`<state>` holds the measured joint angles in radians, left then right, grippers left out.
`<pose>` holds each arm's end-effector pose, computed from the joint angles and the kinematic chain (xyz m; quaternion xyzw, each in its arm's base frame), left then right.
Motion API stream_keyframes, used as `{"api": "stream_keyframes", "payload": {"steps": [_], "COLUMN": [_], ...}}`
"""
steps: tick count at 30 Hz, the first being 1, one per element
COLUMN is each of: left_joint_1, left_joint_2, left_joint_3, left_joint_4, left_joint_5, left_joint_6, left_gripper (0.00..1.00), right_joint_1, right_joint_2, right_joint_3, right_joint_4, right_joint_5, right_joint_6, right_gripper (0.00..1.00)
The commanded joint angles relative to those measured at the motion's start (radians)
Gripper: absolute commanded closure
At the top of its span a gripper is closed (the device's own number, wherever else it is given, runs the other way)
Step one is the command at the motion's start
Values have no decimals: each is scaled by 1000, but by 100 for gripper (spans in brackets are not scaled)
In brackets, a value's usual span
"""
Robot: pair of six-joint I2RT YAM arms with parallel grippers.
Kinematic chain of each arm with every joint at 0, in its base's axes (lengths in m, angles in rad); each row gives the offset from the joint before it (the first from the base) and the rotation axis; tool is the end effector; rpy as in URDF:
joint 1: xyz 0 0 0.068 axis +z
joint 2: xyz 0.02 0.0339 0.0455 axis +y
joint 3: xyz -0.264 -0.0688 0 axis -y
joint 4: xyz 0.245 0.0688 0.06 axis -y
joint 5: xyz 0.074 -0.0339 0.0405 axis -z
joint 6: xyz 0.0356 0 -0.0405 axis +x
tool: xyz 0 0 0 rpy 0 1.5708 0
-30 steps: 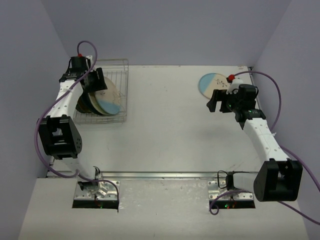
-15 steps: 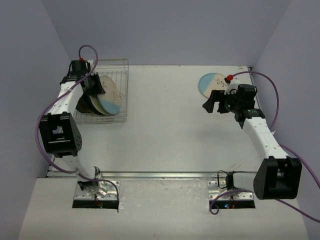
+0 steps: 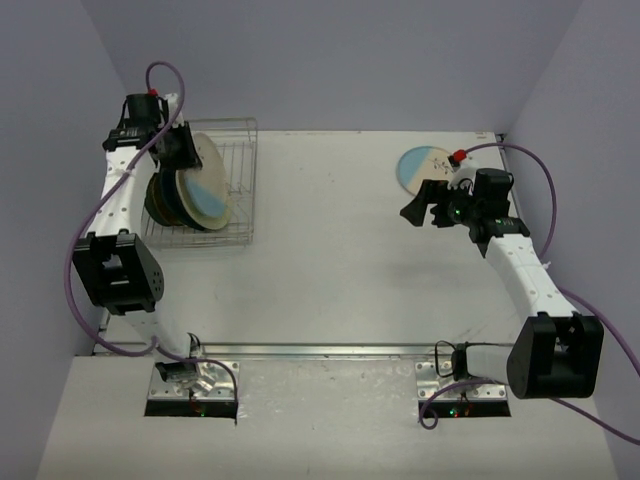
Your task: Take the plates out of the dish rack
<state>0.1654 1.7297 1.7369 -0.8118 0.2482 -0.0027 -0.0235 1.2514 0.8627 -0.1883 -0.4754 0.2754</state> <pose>0.3778 0.0542 0.3577 -0.0312 0.9210 -0.0843 0.3790 0.2754 0.0098 0.2692 0.0162 0.8615 0.2636 0.4336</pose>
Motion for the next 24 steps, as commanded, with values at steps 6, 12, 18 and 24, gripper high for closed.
{"api": "stream_keyframes", "payload": {"steps": [6, 12, 18, 24], "left_joint_1": [-6, -37, -238, -274], "left_joint_2": [-169, -264, -325, -310], "left_joint_3": [244, 85, -87, -160], "left_joint_4": [61, 129, 143, 147], "left_joint_5": [306, 776, 859, 963], "left_joint_6": [-22, -56, -12, -25], "left_gripper": [100, 100, 100, 100], "right_joint_1": [4, 11, 136, 317], "right_joint_2": [-9, 15, 67, 127], "right_joint_3": [73, 51, 79, 153], "right_joint_4": [56, 213, 332, 300], "right_joint_5": [-203, -448, -515, -500], "right_joint_6": [57, 195, 288, 209], "right_gripper": [3, 3, 4, 5]}}
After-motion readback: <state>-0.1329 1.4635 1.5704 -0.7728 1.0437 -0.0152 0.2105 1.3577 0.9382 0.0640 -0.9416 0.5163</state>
